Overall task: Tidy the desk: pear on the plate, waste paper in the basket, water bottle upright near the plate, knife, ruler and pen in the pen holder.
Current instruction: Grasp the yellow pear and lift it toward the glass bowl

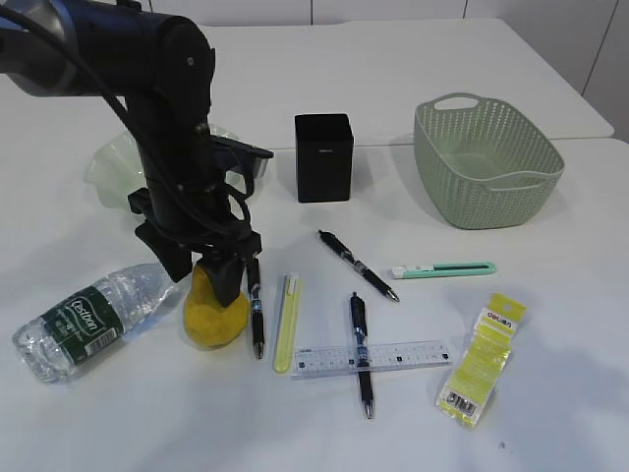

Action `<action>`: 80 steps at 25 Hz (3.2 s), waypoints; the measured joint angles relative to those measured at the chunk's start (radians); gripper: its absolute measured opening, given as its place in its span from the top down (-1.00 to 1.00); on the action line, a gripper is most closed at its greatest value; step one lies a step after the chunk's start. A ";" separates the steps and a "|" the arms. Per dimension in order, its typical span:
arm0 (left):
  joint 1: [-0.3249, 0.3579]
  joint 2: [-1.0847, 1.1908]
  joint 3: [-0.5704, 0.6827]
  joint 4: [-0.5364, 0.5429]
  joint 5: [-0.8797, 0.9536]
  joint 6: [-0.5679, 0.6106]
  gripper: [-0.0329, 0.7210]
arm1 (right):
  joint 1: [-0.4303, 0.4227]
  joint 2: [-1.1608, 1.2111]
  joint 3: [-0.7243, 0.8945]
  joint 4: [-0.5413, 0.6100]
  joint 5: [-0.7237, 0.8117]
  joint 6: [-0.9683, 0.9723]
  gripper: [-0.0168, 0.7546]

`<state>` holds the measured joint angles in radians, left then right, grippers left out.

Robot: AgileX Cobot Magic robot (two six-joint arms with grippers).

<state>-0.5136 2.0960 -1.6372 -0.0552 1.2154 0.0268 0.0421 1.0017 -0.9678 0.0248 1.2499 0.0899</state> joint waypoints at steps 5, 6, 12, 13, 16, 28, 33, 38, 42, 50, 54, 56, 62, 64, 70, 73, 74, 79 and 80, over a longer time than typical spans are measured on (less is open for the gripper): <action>0.000 0.006 0.000 0.000 0.000 0.000 -0.47 | 0.000 0.000 0.000 0.000 0.000 0.000 -0.42; 0.000 0.011 0.000 0.000 0.000 0.000 -0.47 | 0.000 0.000 0.000 0.000 0.000 0.000 -0.42; 0.000 0.044 0.000 0.000 -0.002 0.000 -0.47 | 0.000 0.000 0.000 0.000 0.000 0.000 -0.42; 0.000 0.044 0.000 0.000 -0.002 0.000 -0.47 | 0.000 0.000 0.000 0.000 0.000 0.000 -0.42; 0.000 0.044 0.000 0.000 -0.002 0.000 -0.47 | 0.000 0.000 0.000 0.000 0.000 0.000 -0.42; 0.000 0.046 -0.019 0.000 -0.002 0.000 -0.46 | 0.000 0.000 0.000 0.000 0.000 0.000 -0.42; 0.000 0.045 -0.038 0.000 -0.002 0.000 -0.46 | 0.000 0.000 0.000 0.000 0.000 0.000 -0.42; 0.000 0.047 -0.038 0.000 -0.002 0.000 -0.46 | 0.000 0.000 0.000 0.000 0.000 0.000 -0.42; 0.000 0.050 -0.038 0.000 -0.002 0.000 -0.44 | 0.000 0.000 0.000 0.000 0.000 0.000 -0.42; 0.000 0.050 -0.038 0.000 -0.002 0.000 -0.13 | 0.000 0.000 0.000 0.000 0.000 0.000 -0.42; 0.000 0.050 -0.041 0.000 -0.002 0.000 0.05 | 0.000 0.000 0.000 0.000 0.000 0.000 -0.42; 0.000 0.050 -0.041 0.000 -0.002 0.000 0.12 | 0.000 0.000 0.000 0.000 0.000 0.000 -0.42; 0.000 0.050 -0.042 0.000 -0.002 0.000 0.18 | 0.000 0.000 0.000 0.000 0.000 0.000 -0.42; 0.000 0.050 -0.042 0.000 -0.002 0.000 0.18 | 0.000 0.000 0.000 0.000 0.000 0.000 -0.42; 0.000 0.046 -0.042 0.002 -0.002 0.000 0.18 | 0.000 0.000 0.000 0.000 0.000 0.000 -0.42; 0.000 0.029 -0.042 0.003 -0.002 -0.004 0.18 | 0.000 0.000 0.000 0.000 0.000 0.000 -0.42; 0.000 0.026 -0.042 0.003 -0.002 -0.004 0.18 | 0.000 0.000 0.000 0.000 0.000 0.000 -0.42; 0.000 -0.024 -0.042 0.003 -0.002 -0.027 0.18 | 0.000 0.000 0.000 0.000 0.000 0.000 -0.42; 0.000 -0.038 -0.042 0.003 -0.002 -0.035 0.18 | 0.000 0.000 0.000 0.000 0.000 0.000 -0.42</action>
<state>-0.5136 2.0579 -1.6791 -0.0517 1.2132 -0.0081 0.0421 1.0017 -0.9678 0.0248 1.2499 0.0899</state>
